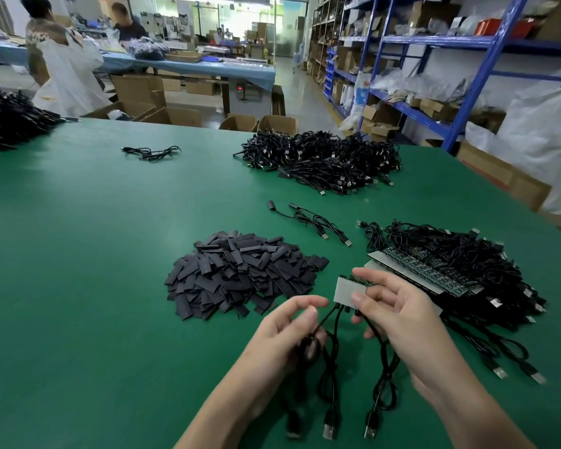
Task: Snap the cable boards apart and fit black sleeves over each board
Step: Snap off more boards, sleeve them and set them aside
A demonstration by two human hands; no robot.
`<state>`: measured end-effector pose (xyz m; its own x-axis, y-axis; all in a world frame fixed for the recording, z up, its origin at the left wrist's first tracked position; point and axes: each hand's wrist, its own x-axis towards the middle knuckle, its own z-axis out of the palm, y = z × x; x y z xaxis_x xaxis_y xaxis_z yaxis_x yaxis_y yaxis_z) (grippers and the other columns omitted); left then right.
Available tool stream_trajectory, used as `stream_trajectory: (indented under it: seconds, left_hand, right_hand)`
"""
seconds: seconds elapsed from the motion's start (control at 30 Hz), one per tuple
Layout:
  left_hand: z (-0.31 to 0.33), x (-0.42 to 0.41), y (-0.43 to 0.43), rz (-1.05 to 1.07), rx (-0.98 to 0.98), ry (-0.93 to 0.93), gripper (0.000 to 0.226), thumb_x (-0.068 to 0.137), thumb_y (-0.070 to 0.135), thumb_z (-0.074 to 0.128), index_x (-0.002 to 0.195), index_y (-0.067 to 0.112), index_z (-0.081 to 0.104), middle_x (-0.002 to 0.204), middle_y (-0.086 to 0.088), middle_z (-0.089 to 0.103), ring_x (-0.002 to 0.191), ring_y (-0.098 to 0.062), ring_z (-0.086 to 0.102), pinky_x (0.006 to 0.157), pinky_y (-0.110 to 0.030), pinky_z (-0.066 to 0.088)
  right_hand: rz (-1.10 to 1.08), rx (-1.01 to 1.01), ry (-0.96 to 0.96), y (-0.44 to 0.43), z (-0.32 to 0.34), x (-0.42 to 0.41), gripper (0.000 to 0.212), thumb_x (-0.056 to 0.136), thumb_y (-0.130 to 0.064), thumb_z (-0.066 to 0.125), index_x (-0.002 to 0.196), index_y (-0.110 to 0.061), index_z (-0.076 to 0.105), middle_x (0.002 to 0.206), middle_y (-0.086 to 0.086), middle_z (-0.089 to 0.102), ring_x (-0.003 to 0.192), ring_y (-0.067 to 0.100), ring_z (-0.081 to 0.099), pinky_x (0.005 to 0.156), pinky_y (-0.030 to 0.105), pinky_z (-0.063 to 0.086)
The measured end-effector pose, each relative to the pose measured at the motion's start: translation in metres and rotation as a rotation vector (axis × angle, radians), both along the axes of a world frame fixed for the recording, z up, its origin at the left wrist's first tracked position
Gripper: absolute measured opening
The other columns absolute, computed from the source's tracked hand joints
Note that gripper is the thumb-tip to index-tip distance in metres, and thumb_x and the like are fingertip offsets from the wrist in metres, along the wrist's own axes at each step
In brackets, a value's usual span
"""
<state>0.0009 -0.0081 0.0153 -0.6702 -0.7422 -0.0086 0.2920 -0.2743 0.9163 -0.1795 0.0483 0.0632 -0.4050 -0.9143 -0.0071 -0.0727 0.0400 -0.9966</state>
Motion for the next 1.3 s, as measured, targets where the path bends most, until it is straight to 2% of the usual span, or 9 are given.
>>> stream_trajectory:
  seconds: [0.1, 0.2, 0.3, 0.43, 0.53, 0.67, 0.8, 1.03, 1.3]
  left_hand:
    - [0.001, 0.007, -0.004, -0.001, -0.023, -0.106, 0.045, 0.094, 0.064, 0.052, 0.112, 0.028, 0.073, 0.068, -0.001, 0.063, 0.056, -0.012, 0.051, 0.059, -0.017, 0.045]
    - [-0.003, 0.005, -0.003, 0.059, -0.249, -0.268, 0.035, 0.096, 0.055, 0.053, 0.104, 0.029, 0.075, 0.086, 0.005, 0.074, 0.078, -0.006, 0.065, 0.075, -0.016, 0.048]
    - [-0.004, 0.001, -0.002, 0.151, -0.368, -0.292, 0.026, 0.095, 0.043, 0.06, 0.103, 0.025, 0.077, 0.093, 0.01, 0.074, 0.092, -0.005, 0.067, 0.082, -0.014, 0.047]
    - [-0.005, 0.0, -0.003, 0.176, -0.403, -0.264, 0.021, 0.095, 0.037, 0.063, 0.098, 0.019, 0.074, 0.084, 0.011, 0.07, 0.081, -0.005, 0.062, 0.076, -0.019, 0.046]
    - [-0.009, -0.002, -0.004, 0.22, -0.421, -0.283, 0.031, 0.09, 0.046, 0.066, 0.085, 0.015, 0.067, 0.077, 0.001, 0.063, 0.075, -0.012, 0.055, 0.073, -0.034, 0.044]
    - [-0.013, -0.003, -0.005, 0.29, -0.477, -0.316, 0.036, 0.094, 0.049, 0.059, 0.075, 0.018, 0.059, 0.068, 0.006, 0.062, 0.066, -0.013, 0.055, 0.065, -0.034, 0.045]
    - [-0.015, -0.005, -0.003, 0.378, -0.49, -0.353, 0.05, 0.096, 0.052, 0.053, 0.072, 0.009, 0.047, 0.064, -0.018, 0.052, 0.059, -0.019, 0.047, 0.059, -0.046, 0.043]
    - [-0.018, -0.005, -0.003, 0.394, -0.494, -0.371, 0.052, 0.099, 0.048, 0.051, 0.072, 0.003, 0.046, 0.065, -0.024, 0.047, 0.057, -0.023, 0.046, 0.059, -0.049, 0.041]
    - [-0.023, -0.007, -0.003, 0.296, -0.43, -0.317, 0.047, 0.106, 0.044, 0.046, 0.076, 0.008, 0.047, 0.055, -0.019, 0.06, 0.052, -0.04, 0.062, 0.056, -0.055, 0.049]
  right_hand:
    - [0.061, 0.054, 0.028, 0.004, 0.008, -0.016, 0.025, 0.093, -0.01, 0.073, 0.112, -0.026, 0.076, 0.083, 0.001, 0.074, 0.069, 0.015, 0.072, 0.054, 0.02, 0.052]
    - [0.094, 0.083, 0.024, 0.006, 0.01, -0.022, 0.024, 0.092, -0.007, 0.073, 0.111, -0.022, 0.076, 0.087, 0.006, 0.077, 0.067, 0.015, 0.071, 0.053, 0.02, 0.052]
    - [0.139, 0.115, 0.051, 0.006, 0.004, -0.016, 0.022, 0.092, -0.004, 0.072, 0.111, -0.016, 0.072, 0.083, 0.004, 0.078, 0.066, 0.013, 0.071, 0.053, 0.021, 0.053]
    - [0.242, 0.157, 0.135, 0.003, -0.01, -0.002, 0.012, 0.094, -0.008, 0.072, 0.104, -0.014, 0.073, 0.086, 0.002, 0.079, 0.07, 0.013, 0.072, 0.059, 0.024, 0.054]
    - [0.294, 0.167, 0.154, -0.001, -0.017, 0.008, 0.012, 0.091, -0.018, 0.077, 0.101, -0.012, 0.072, 0.084, 0.002, 0.078, 0.071, 0.014, 0.072, 0.061, 0.025, 0.053]
    - [0.329, 0.148, 0.147, -0.004, -0.027, 0.016, 0.011, 0.096, -0.014, 0.071, 0.096, -0.006, 0.064, 0.079, 0.006, 0.075, 0.067, 0.018, 0.07, 0.058, 0.028, 0.053]
    - [0.358, 0.118, 0.086, -0.005, -0.041, 0.025, 0.014, 0.1, -0.014, 0.066, 0.096, -0.002, 0.059, 0.074, 0.005, 0.07, 0.064, 0.022, 0.068, 0.057, 0.032, 0.053]
    - [0.33, 0.059, 0.014, -0.004, -0.054, 0.034, 0.029, 0.09, -0.045, 0.063, 0.081, -0.017, 0.06, 0.069, 0.001, 0.062, 0.059, 0.022, 0.064, 0.052, 0.032, 0.05]
    - [0.288, -0.041, 0.015, 0.0, -0.062, 0.039, 0.03, 0.088, -0.054, 0.063, 0.08, -0.025, 0.064, 0.063, -0.001, 0.063, 0.054, 0.016, 0.062, 0.053, 0.026, 0.048]
